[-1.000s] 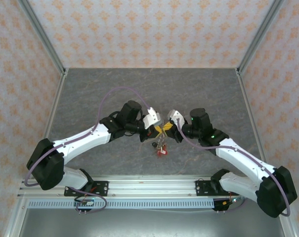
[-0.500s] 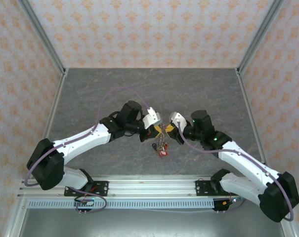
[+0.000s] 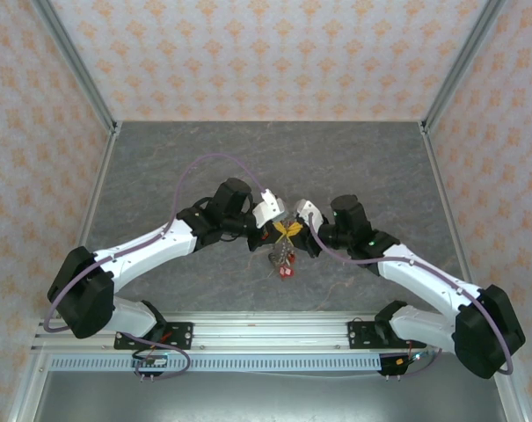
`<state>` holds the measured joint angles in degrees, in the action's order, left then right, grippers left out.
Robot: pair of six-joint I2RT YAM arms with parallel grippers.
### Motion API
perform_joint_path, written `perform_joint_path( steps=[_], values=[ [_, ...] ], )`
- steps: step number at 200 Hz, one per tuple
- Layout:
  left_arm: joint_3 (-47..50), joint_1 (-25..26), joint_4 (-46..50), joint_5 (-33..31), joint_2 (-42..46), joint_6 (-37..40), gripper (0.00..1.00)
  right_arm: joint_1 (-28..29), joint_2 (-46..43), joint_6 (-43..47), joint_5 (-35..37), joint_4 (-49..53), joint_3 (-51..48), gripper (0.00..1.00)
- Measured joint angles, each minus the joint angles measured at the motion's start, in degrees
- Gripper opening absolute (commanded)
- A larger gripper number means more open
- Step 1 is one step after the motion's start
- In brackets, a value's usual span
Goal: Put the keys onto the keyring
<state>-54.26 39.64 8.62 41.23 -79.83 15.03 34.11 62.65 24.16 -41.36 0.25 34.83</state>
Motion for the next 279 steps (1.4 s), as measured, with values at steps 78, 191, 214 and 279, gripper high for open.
perform_joint_path(
  steps=[78, 191, 214, 279],
  values=[
    [-1.2, 0.1, -0.1, -0.1, 0.0, 0.0, 0.0, 0.5, -5.1, 3.8, 6.5, 3.3, 0.0, 0.13],
    [-1.5, 0.1, 0.0, -1.6, 0.2, 0.0, 0.0, 0.6, -2.0, 1.7, 4.2, 0.3, 0.1, 0.13],
    [-1.5, 0.1, 0.0, -3.1, 0.8, 0.0, 0.0, 0.7, -2.2, 1.8, 5.5, -0.1, 0.2, 0.14],
    [-1.5, 0.1, 0.6, -9.0, 3.8, 0.1, 0.0, 0.9, -7.6, 1.9, 13.2, -3.7, -0.4, 0.14]
  ],
)
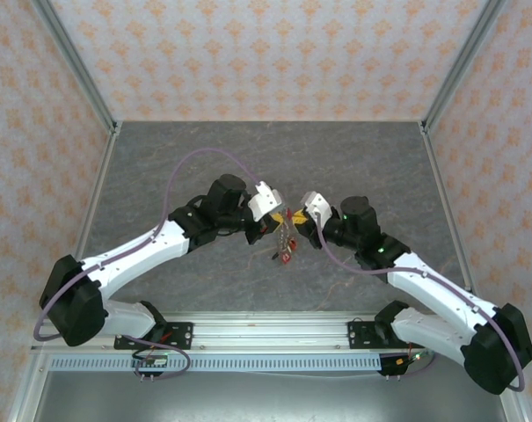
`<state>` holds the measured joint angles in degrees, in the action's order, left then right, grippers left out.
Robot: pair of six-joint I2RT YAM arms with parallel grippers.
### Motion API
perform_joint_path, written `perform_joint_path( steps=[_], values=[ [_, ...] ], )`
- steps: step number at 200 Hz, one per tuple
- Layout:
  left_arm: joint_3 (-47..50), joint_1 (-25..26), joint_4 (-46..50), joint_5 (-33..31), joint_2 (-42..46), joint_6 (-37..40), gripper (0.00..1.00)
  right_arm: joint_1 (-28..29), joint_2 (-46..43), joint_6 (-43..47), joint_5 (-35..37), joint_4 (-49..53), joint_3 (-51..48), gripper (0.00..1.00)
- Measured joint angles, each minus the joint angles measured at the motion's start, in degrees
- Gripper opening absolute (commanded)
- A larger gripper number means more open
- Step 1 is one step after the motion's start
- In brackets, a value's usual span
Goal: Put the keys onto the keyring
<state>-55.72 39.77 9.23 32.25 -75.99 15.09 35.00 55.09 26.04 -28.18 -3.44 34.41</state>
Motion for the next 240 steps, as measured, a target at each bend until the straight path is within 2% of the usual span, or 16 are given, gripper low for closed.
perform_joint_path(
  steps=[45, 105, 133, 179, 240],
  values=[
    [0.0, -0.9, 3.4, -3.1, 2.2, 1.1, 0.0, 0.0, -1.4, -0.1, 5.4, -3.3, -2.2, 0.14],
    [0.0, -6.7, 9.7, -5.9, 8.5, 5.5, 0.0, 0.0, -2.1, -0.2, 9.3, -4.4, -3.3, 0.15],
    [-1.2, -8.7, 15.9, -7.3, 9.9, 10.1, 0.0, 0.0, -2.2, -0.4, 10.2, -5.0, -3.4, 0.15],
    [-5.4, -8.9, 25.3, -7.9, 9.7, 17.0, 0.0, 0.0, -2.2, -0.7, 10.4, -5.7, -3.8, 0.15],
    [-6.4, -7.8, 26.6, -5.6, 1.8, 18.0, 0.0, 0.0, -2.2, -1.2, 10.5, -5.9, -3.9, 0.16]
  ],
)
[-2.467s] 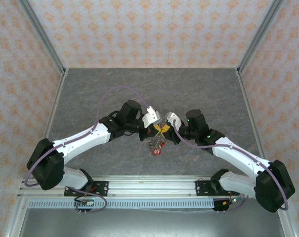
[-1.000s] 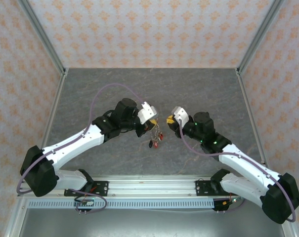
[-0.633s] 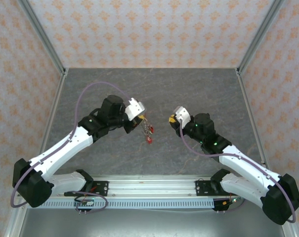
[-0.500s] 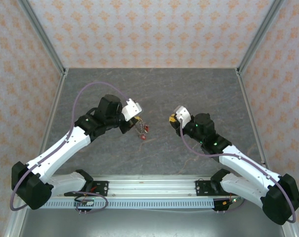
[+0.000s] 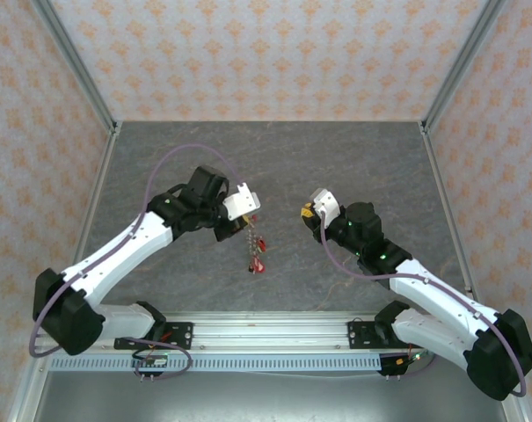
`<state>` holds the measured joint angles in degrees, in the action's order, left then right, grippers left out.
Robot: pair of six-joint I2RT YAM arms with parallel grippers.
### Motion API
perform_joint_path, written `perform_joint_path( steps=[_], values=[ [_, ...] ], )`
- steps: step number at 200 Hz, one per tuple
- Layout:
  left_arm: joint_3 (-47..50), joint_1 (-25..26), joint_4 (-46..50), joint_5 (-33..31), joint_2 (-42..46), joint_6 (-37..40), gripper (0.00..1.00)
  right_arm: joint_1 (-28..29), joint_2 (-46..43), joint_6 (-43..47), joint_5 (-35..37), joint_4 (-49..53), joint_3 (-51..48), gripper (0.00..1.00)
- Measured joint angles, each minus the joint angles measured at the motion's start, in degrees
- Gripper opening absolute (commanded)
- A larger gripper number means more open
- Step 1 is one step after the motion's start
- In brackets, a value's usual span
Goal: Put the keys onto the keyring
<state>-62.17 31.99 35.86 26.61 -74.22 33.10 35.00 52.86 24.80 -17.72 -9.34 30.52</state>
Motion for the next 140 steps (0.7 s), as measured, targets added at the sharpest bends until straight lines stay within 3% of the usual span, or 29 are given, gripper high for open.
perform_joint_path(
  steps=[140],
  values=[
    [-2.1, 8.9, -8.0, -0.1, -14.2, -5.8, 0.0, 0.0, 0.0, -0.6, 1.8, 0.0, 0.0, 0.19]
  ],
)
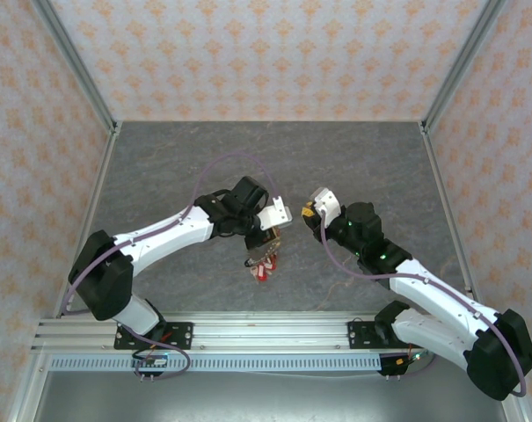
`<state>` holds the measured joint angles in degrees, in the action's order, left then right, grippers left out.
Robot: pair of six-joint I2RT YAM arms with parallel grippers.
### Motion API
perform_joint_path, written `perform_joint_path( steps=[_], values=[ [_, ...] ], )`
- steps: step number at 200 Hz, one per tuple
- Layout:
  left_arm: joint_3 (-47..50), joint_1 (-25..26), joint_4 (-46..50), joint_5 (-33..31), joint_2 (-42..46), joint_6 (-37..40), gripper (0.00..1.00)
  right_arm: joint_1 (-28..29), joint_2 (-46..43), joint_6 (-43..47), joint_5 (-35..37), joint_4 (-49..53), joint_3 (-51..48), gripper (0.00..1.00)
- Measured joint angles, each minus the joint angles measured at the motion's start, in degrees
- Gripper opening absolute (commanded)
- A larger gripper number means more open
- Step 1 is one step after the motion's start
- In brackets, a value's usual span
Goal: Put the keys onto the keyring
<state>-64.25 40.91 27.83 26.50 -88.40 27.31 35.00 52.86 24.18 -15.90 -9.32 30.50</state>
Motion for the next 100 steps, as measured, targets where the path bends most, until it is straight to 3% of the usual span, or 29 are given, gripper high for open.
perform_joint_path(
  steps=[100],
  values=[
    [1.1, 1.0, -6.5, -1.7, -0.3, -5.5, 0.0, 0.0, -2.1, -0.9, 10.1, -0.2, -0.7, 0.22]
  ],
)
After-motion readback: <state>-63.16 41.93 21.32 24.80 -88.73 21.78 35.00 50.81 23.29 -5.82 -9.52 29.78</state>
